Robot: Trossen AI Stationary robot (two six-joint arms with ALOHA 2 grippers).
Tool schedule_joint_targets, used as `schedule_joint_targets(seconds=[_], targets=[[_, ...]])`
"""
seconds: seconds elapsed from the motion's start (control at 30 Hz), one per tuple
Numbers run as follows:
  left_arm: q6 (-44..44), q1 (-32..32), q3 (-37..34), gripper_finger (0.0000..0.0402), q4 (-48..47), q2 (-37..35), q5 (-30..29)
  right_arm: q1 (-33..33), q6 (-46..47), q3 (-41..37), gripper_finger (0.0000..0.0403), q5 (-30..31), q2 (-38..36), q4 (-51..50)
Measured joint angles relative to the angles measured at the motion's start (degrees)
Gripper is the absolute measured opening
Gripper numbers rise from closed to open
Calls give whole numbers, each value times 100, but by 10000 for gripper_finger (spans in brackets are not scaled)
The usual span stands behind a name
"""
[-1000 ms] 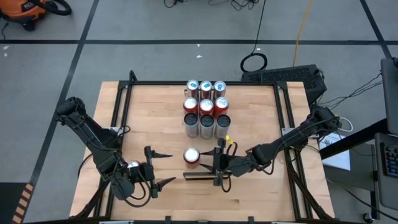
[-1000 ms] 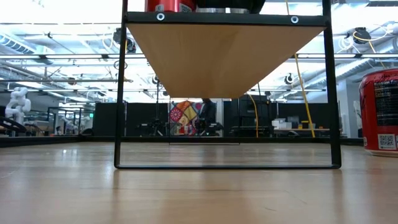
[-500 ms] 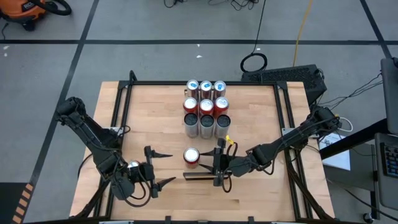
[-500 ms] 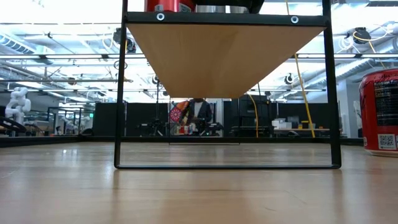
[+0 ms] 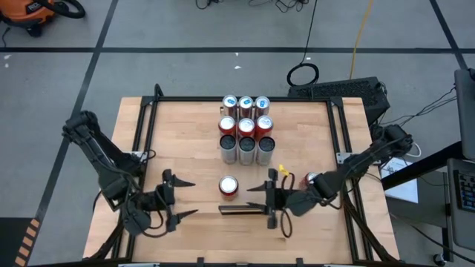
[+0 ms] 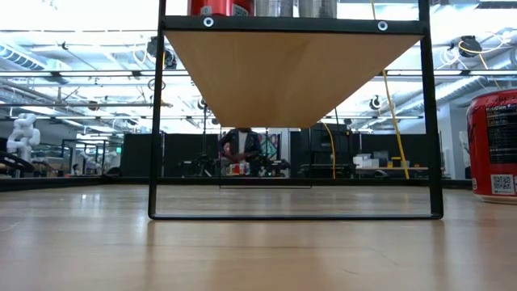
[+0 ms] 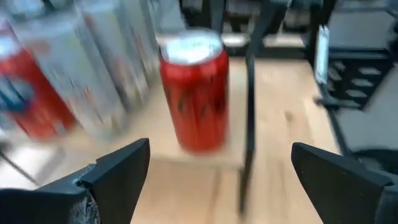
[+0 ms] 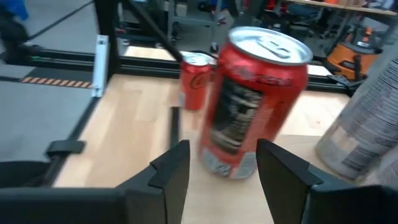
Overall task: Place canned beverage on shelf
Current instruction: Put the left red black soda can on the shelf aligned with the other red black soda can
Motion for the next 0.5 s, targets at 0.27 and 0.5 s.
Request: schedule_joint_targets(seconds=[0.27, 0.5], targets=[[-2312, 200, 61, 391, -2494, -210, 2279, 586, -17, 0, 160, 0, -112, -158], [-3020, 262, 61, 391, -3307, -179, 3310, 1034, 20, 0, 160, 0, -112, -142]])
